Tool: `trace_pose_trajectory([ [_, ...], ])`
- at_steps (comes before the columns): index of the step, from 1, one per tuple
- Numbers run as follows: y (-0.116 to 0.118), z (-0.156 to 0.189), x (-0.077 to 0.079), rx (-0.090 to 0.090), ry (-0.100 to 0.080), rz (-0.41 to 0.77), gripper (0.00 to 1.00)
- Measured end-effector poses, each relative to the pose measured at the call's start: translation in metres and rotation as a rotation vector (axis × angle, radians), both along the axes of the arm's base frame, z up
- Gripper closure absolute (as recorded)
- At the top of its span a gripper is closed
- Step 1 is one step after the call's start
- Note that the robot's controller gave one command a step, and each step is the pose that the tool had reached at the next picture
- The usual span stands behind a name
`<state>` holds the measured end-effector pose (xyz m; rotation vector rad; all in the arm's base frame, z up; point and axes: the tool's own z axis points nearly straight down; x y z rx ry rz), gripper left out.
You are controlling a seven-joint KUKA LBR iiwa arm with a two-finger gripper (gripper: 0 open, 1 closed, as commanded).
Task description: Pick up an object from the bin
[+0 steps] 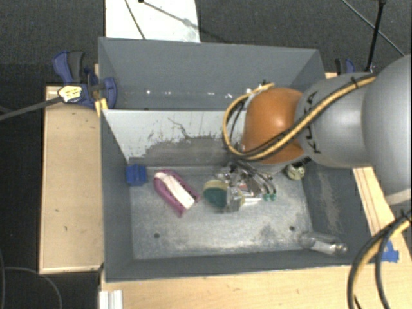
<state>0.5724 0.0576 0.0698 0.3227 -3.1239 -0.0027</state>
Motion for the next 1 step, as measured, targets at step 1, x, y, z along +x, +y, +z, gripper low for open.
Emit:
trace_pose_trajectory([
  [1, 0.0233, 0.1511, -0.0142, 0.000, -0.011, 0.045, 1.00],
])
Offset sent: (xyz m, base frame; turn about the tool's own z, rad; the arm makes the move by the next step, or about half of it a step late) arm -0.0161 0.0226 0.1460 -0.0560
